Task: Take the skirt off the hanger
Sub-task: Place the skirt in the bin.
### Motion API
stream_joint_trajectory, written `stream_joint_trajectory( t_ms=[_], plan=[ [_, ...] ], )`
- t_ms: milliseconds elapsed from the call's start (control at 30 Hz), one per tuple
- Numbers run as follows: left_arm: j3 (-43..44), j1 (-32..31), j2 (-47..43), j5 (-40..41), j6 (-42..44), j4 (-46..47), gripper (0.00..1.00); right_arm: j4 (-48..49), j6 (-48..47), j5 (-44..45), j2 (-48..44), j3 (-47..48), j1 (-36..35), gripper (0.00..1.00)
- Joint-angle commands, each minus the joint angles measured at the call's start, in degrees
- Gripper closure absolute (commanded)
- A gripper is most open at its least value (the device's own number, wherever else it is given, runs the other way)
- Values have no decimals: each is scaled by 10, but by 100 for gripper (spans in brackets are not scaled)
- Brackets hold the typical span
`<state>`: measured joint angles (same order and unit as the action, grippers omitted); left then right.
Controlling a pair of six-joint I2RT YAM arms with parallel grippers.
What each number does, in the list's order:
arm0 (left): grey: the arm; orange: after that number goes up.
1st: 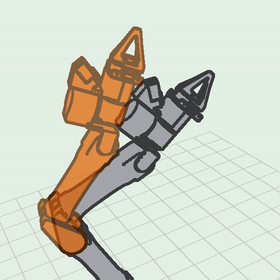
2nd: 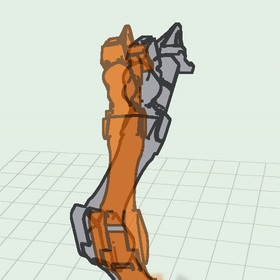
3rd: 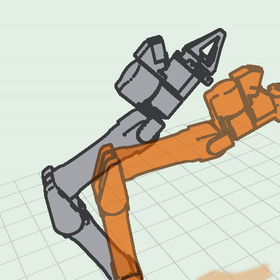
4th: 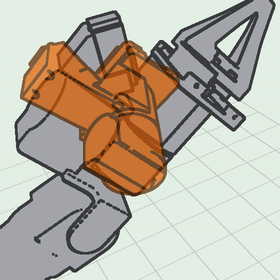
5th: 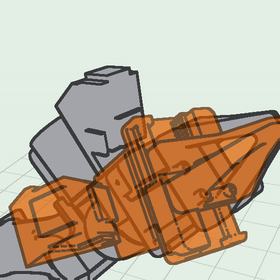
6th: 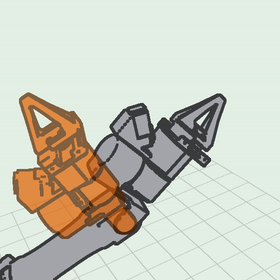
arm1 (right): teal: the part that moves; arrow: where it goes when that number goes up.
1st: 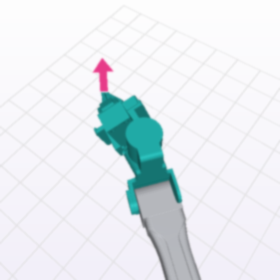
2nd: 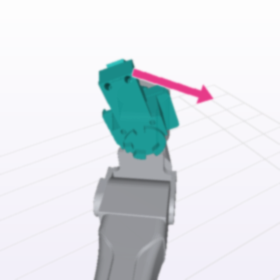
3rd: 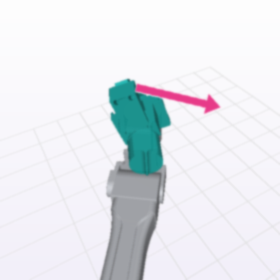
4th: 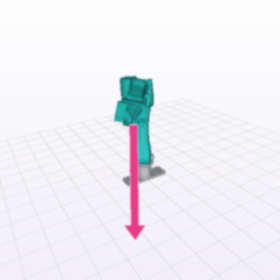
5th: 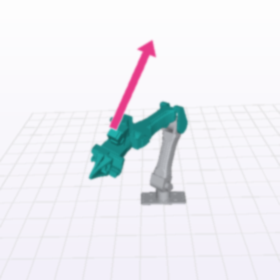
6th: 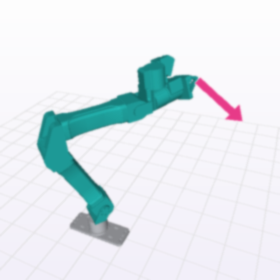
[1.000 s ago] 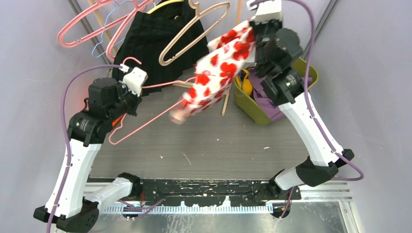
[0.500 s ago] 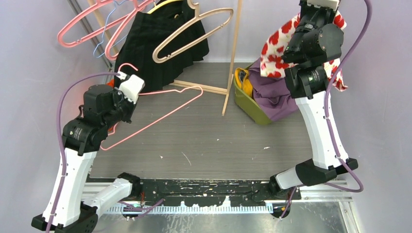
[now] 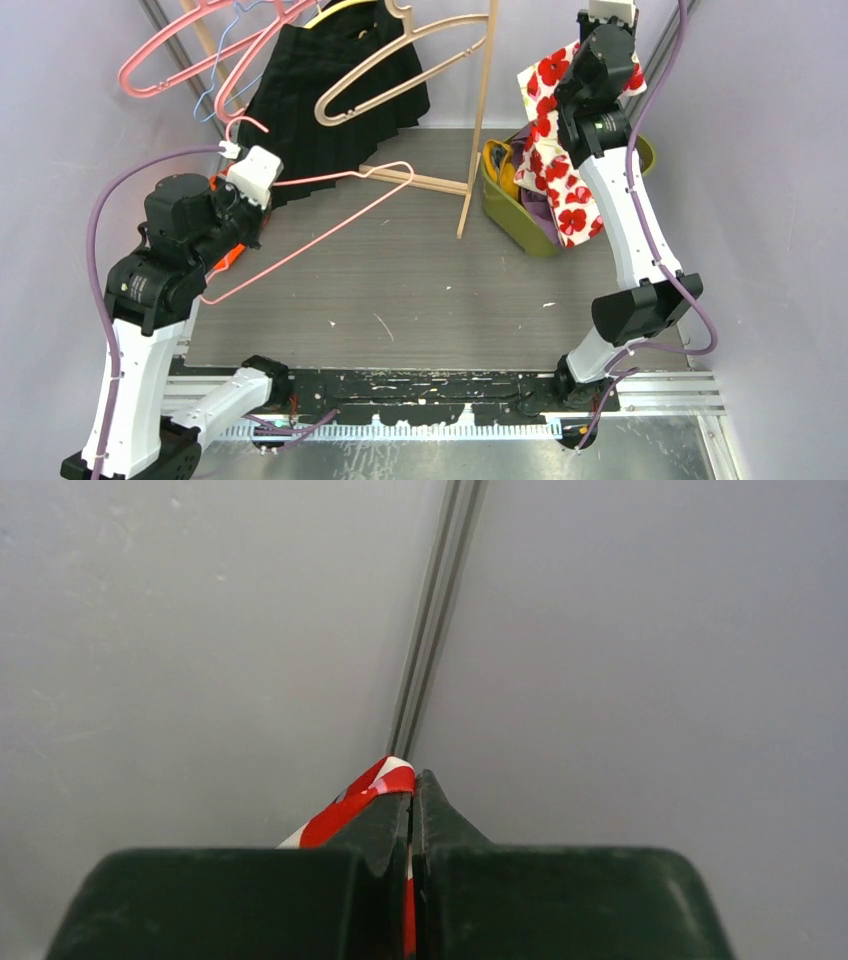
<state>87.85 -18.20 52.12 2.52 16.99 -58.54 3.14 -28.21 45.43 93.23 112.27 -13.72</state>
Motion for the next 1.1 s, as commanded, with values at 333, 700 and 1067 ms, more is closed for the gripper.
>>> stream_joint_trajectory(
  t_ms=[333,700,1067],
  plan=[
    [37,3,-2,10,-9,63,100,7,138,-26,6,-134,86,99],
    [71,3,-40,99,-17,251,100,-139,473,-166,50,-220,85,99],
    [200,4,179,102,-17,231,100,-177,471,-176,84,-172,59,1]
  ],
)
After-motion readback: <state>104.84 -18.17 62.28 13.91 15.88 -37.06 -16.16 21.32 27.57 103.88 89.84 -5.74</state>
